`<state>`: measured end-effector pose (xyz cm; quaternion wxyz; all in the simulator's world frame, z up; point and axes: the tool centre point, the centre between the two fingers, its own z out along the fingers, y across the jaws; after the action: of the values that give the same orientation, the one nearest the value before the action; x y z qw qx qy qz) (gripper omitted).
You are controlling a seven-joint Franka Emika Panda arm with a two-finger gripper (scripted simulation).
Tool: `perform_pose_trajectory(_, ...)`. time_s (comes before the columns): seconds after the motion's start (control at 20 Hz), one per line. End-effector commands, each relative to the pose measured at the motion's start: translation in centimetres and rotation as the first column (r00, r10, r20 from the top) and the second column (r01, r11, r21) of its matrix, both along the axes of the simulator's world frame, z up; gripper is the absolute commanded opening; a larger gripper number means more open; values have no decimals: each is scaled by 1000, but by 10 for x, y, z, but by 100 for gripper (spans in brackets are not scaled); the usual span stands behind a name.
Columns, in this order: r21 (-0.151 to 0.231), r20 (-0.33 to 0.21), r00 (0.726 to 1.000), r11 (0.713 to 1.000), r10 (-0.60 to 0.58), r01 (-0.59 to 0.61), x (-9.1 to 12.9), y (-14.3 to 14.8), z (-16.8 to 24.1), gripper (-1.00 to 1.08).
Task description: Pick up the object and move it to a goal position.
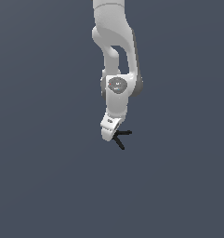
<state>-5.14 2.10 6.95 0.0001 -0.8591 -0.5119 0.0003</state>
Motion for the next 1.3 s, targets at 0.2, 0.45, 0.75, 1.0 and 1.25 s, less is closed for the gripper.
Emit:
perform_pose_trajectory(0.2, 0, 0, 1000, 1000, 1, -1, 0, 0, -8, 100)
perform_pose_trajectory(0.45, 0, 0, 1000, 1000, 4, -4, -1, 0, -32, 100)
perform_pose_trajectory(0.75, 0, 0, 1000, 1000, 5, -5, -1, 0, -49, 100)
perform_pose_trajectory(1.0, 0, 0, 1000, 1000, 5, -5, -1, 0, -50, -100)
perform_pose_trajectory(1.25, 0, 0, 1000, 1000, 5, -5, -1, 0, -50, -100)
